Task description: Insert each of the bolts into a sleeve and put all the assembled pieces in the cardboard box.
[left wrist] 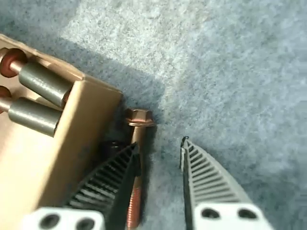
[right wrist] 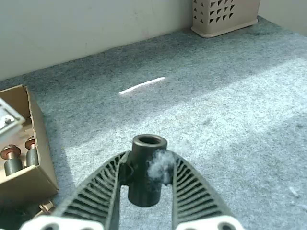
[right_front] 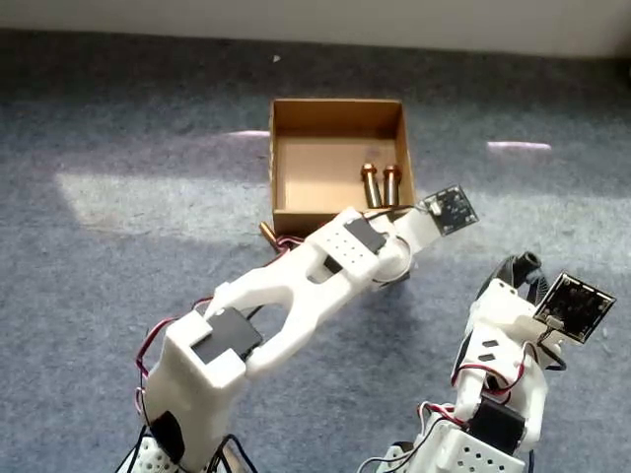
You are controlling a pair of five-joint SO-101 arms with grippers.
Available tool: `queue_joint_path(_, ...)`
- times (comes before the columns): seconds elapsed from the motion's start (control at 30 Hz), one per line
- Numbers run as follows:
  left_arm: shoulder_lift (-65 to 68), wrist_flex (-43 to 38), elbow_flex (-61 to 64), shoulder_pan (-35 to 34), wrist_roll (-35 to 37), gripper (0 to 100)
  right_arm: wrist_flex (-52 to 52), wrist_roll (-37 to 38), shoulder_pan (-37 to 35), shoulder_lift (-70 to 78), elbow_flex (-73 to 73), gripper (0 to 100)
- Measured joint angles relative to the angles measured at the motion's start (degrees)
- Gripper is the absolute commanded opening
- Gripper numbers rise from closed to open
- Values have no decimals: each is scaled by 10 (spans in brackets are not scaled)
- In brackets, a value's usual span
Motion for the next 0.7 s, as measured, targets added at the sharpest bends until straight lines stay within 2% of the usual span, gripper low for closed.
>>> queue_joint_path(0.17,56,15,-64,-19,1,156,0,0,0,0,0,5)
queue_joint_path(0.3,112,95,-159,-20,1,150,0,0,0,0,0,5)
queue_joint_path(0.5,191,217,-302,-18,-26,2,0,0,0,0,0,5)
queue_joint_path(0.7,220,291,-360,2,-40,5,0,0,-1,0,0,5)
